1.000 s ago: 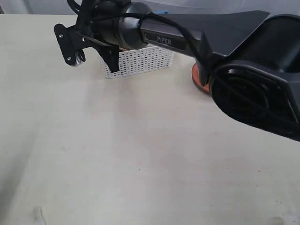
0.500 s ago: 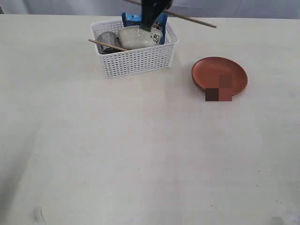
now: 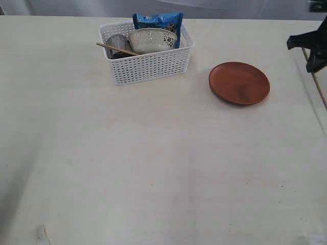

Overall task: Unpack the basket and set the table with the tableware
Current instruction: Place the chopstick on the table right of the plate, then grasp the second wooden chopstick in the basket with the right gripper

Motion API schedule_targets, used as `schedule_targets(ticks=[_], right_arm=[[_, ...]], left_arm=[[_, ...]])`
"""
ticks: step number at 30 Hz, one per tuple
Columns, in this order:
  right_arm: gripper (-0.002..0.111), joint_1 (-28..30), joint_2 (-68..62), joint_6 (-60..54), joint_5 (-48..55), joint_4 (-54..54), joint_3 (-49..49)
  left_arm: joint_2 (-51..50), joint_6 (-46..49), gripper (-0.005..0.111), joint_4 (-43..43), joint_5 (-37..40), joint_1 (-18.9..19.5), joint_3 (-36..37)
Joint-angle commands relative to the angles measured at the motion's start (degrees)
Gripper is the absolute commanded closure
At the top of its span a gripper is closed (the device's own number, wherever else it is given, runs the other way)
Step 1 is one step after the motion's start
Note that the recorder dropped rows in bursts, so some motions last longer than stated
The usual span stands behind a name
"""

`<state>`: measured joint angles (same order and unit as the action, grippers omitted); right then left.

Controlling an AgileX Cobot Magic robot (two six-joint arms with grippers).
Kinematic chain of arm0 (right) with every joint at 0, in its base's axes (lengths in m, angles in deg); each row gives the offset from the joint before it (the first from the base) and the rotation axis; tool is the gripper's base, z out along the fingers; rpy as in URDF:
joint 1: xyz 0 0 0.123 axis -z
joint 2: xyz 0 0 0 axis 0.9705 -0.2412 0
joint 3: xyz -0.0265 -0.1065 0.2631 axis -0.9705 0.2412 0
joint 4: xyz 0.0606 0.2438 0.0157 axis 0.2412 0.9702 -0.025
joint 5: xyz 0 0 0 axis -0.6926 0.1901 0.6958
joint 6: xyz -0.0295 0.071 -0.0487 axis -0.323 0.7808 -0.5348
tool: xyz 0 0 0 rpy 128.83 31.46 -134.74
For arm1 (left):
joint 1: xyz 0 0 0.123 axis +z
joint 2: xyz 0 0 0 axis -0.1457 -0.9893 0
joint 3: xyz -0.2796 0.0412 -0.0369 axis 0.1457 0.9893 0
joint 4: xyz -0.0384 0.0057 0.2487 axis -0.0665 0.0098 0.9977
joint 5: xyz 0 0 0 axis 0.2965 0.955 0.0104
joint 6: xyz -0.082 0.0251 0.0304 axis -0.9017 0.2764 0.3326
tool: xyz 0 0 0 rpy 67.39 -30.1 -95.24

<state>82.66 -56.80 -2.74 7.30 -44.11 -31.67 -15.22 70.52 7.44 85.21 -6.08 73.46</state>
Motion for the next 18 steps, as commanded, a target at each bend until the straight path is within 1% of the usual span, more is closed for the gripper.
schedule_targets(ticks=[1, 2, 3, 6, 8, 10, 13, 15, 18], right_arm=[[0.107, 1.3, -4.3, -2.7, -2.2, 1.3, 0.2], [0.102, 1.3, -4.8, -3.0, -2.6, 1.3, 0.2], [0.094, 1.3, -5.3, -3.2, -2.9, 1.3, 0.2], [0.062, 1.3, -5.3, -3.0, -2.5, 1.3, -1.3], [0.049, 1.3, -4.7, -3.0, -0.4, 1.3, -3.5], [0.048, 1.2, -3.6, -3.7, 3.0, 1.3, -5.6], [0.055, -0.1, -0.7, -7.2, 6.5, 2.0, -8.4], [0.061, -1.9, 2.3, -12.5, 6.4, 5.1, -8.8], [0.061, -6.1, 6.8, -22.3, 3.5, 12.7, -8.9]], left_arm=[[0.0, -0.4, 0.107, -0.3, 0.0, -0.3, 0.2], [0.0, -0.4, 0.107, -0.3, 0.0, -0.3, 0.2], [0.0, -0.4, 0.107, -0.3, 0.0, -0.3, 0.2], [0.0, -0.4, 0.107, -0.3, 0.0, -0.3, 0.2], [0.0, -0.4, 0.107, -0.3, 0.0, -0.3, 0.2], [0.0, -0.4, 0.107, -0.3, 0.0, -0.3, 0.2], [0.0, -0.4, 0.107, -0.3, 0.0, -0.3, 0.2], [0.0, -0.4, 0.107, -0.3, 0.0, -0.3, 0.2], [0.0, -0.4, 0.107, -0.3, 0.0, -0.3, 0.2]])
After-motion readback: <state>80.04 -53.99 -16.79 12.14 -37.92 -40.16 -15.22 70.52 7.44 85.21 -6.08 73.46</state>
